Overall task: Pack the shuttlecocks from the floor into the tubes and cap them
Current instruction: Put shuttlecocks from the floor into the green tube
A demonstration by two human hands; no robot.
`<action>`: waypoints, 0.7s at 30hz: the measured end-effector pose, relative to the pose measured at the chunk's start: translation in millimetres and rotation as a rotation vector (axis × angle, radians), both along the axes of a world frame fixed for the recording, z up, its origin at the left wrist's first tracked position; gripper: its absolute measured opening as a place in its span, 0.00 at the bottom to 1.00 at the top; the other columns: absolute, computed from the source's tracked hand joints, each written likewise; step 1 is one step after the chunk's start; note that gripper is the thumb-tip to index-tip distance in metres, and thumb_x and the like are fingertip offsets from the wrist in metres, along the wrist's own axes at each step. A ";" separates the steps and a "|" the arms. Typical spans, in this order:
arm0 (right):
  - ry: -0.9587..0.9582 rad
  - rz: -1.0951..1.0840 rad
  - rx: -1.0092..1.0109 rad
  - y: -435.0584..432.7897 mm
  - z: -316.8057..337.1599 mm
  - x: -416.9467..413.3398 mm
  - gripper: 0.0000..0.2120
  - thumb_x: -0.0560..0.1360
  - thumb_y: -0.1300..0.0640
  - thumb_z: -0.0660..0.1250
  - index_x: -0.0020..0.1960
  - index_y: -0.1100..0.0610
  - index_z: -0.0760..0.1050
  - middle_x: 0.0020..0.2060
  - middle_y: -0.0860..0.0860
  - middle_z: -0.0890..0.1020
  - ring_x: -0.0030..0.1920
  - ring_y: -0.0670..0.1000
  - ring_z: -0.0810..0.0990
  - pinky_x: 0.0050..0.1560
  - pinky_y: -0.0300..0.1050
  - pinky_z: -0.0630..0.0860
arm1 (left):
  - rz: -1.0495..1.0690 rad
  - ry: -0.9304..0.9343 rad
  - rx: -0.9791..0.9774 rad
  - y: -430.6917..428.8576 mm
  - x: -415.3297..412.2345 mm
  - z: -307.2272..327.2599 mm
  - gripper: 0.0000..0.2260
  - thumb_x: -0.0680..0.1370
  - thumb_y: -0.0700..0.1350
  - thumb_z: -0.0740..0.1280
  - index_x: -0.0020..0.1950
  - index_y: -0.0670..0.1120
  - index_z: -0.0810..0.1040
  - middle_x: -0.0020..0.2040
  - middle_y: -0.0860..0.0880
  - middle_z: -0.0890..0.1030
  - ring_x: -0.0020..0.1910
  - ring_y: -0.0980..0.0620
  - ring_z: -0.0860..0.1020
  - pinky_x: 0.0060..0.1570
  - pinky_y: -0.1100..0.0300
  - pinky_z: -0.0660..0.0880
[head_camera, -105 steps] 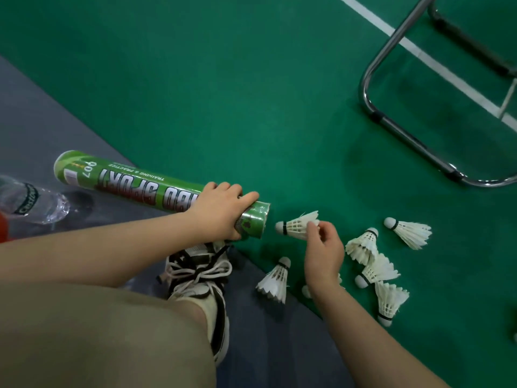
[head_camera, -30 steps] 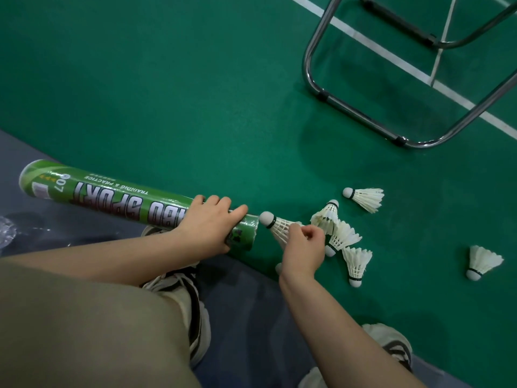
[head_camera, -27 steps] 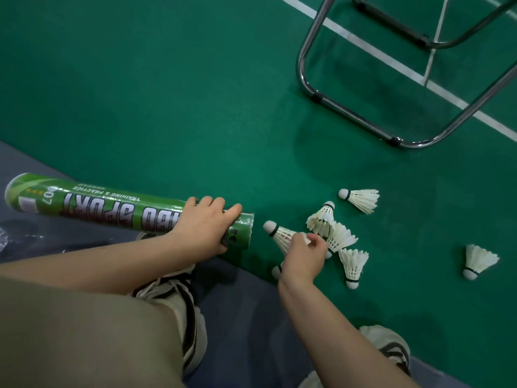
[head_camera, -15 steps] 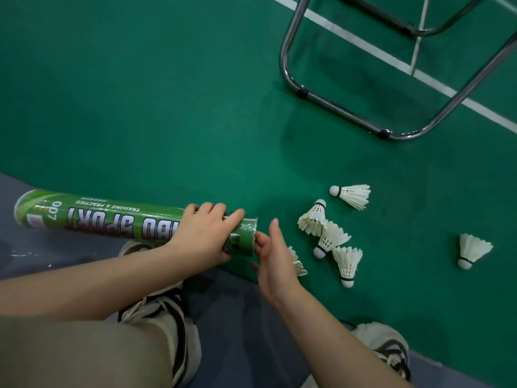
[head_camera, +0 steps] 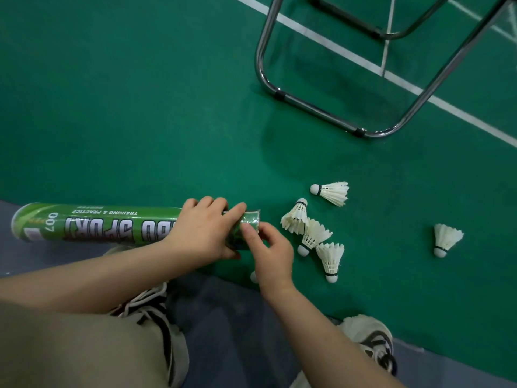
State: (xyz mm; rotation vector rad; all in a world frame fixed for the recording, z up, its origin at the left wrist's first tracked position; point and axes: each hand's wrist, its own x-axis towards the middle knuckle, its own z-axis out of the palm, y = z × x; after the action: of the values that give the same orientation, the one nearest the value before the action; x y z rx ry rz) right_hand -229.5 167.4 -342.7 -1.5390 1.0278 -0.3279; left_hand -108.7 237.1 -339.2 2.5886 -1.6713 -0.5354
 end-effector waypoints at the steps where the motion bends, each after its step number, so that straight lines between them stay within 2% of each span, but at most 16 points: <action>1: 0.037 -0.046 -0.173 0.1 -2.7 -5.8 0.13 0.65 0.39 0.65 0.37 0.48 0.75 0.34 0.43 0.79 0.38 0.40 0.76 0.44 0.37 0.73 | 0.014 -0.014 -0.015 0.0 1.1 -0.1 0.40 0.66 0.67 0.67 0.73 0.55 0.55 0.62 0.50 0.70 0.62 0.47 0.68 0.57 0.52 0.63; 4: 0.266 -0.002 -0.455 -8.6 -15.2 -30.8 0.22 0.67 0.36 0.58 0.51 0.50 0.77 0.47 0.43 0.79 0.51 0.45 0.76 0.57 0.48 0.71 | 0.032 -0.031 -0.005 1.7 2.1 -2.7 0.40 0.66 0.68 0.66 0.72 0.56 0.54 0.62 0.50 0.70 0.61 0.47 0.68 0.58 0.52 0.63; 6: 0.488 0.092 -0.497 -17.8 -25.7 -47.9 0.28 0.69 0.36 0.60 0.62 0.52 0.72 0.57 0.46 0.75 0.61 0.49 0.71 0.63 0.49 0.66 | 0.027 -0.024 0.035 3.2 0.6 -5.8 0.40 0.67 0.69 0.65 0.72 0.56 0.53 0.63 0.51 0.69 0.62 0.48 0.67 0.59 0.53 0.62; 8: 0.667 0.146 -0.442 -24.6 -34.4 -58.9 0.32 0.71 0.38 0.65 0.70 0.51 0.64 0.66 0.48 0.70 0.67 0.50 0.65 0.66 0.49 0.61 | 0.028 -0.020 0.050 4.6 0.4 -7.2 0.40 0.67 0.69 0.65 0.72 0.56 0.52 0.64 0.51 0.68 0.63 0.48 0.66 0.59 0.53 0.62; 10: 0.779 0.184 -0.344 -29.3 -44.4 -64.4 0.36 0.70 0.38 0.66 0.72 0.51 0.59 0.68 0.48 0.68 0.69 0.51 0.64 0.67 0.51 0.61 | 0.027 -0.016 0.052 4.9 0.7 -7.1 0.40 0.68 0.69 0.64 0.72 0.56 0.52 0.64 0.51 0.68 0.63 0.48 0.66 0.60 0.53 0.62; 12: 0.818 0.210 -0.270 -34.6 -54.5 -66.1 0.29 0.71 0.40 0.67 0.67 0.51 0.67 0.61 0.48 0.75 0.64 0.52 0.71 0.64 0.50 0.66 | 0.022 -0.011 0.049 4.2 0.8 -8.1 0.40 0.68 0.69 0.64 0.72 0.56 0.52 0.64 0.51 0.68 0.63 0.48 0.66 0.60 0.53 0.62; 14: 0.721 0.177 -0.232 -37.0 -58.0 -65.6 0.13 0.72 0.44 0.67 0.52 0.51 0.75 0.47 0.48 0.81 0.51 0.52 0.78 0.54 0.47 0.71 | 0.020 -0.008 0.053 3.4 0.4 -9.4 0.40 0.68 0.69 0.64 0.73 0.55 0.52 0.64 0.50 0.68 0.63 0.48 0.66 0.60 0.53 0.62; 15: 0.626 0.126 -0.215 -37.2 -56.3 -64.0 0.08 0.73 0.47 0.68 0.45 0.51 0.76 0.41 0.47 0.81 0.46 0.51 0.78 0.48 0.44 0.72 | 0.017 -0.011 0.053 3.2 0.0 -10.1 0.40 0.68 0.69 0.64 0.73 0.55 0.52 0.64 0.50 0.68 0.63 0.48 0.66 0.60 0.53 0.62; 16: 0.527 0.070 -0.220 -37.8 -53.1 -61.1 0.07 0.73 0.49 0.69 0.40 0.51 0.74 0.37 0.46 0.79 0.42 0.49 0.78 0.43 0.42 0.71 | 0.013 -0.018 0.053 3.2 -0.4 -10.7 0.40 0.68 0.69 0.64 0.73 0.55 0.52 0.64 0.50 0.68 0.63 0.48 0.66 0.60 0.53 0.62; 18: 0.311 -0.041 -0.297 -38.7 -40.4 -50.2 0.09 0.73 0.51 0.68 0.36 0.48 0.72 0.34 0.45 0.77 0.38 0.47 0.75 0.40 0.41 0.68 | 0.013 -0.027 0.050 2.9 -0.5 -12.5 0.40 0.68 0.69 0.64 0.73 0.55 0.52 0.64 0.51 0.68 0.63 0.48 0.67 0.60 0.53 0.62; 21: 0.037 -0.129 -0.473 -41.7 -17.5 -30.5 0.06 0.73 0.47 0.62 0.37 0.43 0.68 0.34 0.41 0.74 0.37 0.46 0.73 0.40 0.38 0.69 | 0.047 -0.025 0.026 -0.7 4.2 -12.7 0.42 0.67 0.69 0.65 0.73 0.55 0.53 0.64 0.51 0.69 0.62 0.48 0.67 0.59 0.53 0.63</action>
State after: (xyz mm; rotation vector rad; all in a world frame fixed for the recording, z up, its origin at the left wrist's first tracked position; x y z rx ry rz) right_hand -260.1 125.7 -360.2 -1.9070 1.1341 -0.6718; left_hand -104.4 236.4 -351.9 2.6564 -1.6172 -0.5277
